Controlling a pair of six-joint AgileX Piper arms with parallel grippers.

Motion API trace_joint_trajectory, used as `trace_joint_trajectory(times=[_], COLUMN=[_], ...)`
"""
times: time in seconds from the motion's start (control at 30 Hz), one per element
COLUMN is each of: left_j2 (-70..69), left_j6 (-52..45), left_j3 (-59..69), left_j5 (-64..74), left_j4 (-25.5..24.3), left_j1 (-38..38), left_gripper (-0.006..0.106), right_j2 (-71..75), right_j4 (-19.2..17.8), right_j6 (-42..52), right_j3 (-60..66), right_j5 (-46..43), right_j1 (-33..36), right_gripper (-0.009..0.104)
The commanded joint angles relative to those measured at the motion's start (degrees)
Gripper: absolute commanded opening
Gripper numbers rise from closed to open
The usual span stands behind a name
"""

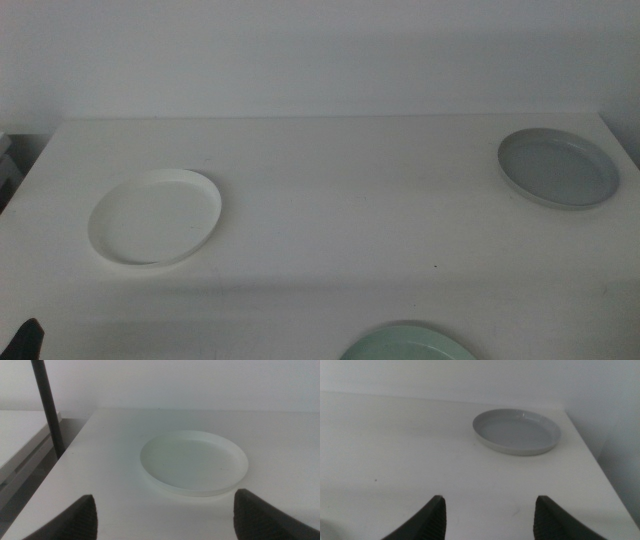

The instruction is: Stack the three bowls on top of each other.

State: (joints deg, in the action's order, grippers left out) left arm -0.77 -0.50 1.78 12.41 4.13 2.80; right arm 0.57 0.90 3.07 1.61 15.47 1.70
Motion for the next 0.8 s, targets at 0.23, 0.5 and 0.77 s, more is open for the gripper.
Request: trace_joint_trajectory(times=[0.23,0.5,0.77], left_j2=[-0.8,-0.8,-0.8], left_j6=[0.5,0.5,0.5], left_j3=[-0.3,-0.3,-0.3], left_j5=[-4.3,-4.3,-4.3], left_j4=[0.1,0.1,0.1], left_j1=[0.0,0.0,0.0], left_gripper=[0.105,0.105,0.105], right_j2=[-6.6,-17.6,-30.4], right_j4=[1.1,2.5,5.8], right_j6=[0.2,0.1,-5.1], right_j3=[-14.8,-25.0,-39.5], right_j5=[5.5,9.4,30.3], right_j1=[-0.3,-0.2,6.7], right_gripper=[0.046,0.046,0.046])
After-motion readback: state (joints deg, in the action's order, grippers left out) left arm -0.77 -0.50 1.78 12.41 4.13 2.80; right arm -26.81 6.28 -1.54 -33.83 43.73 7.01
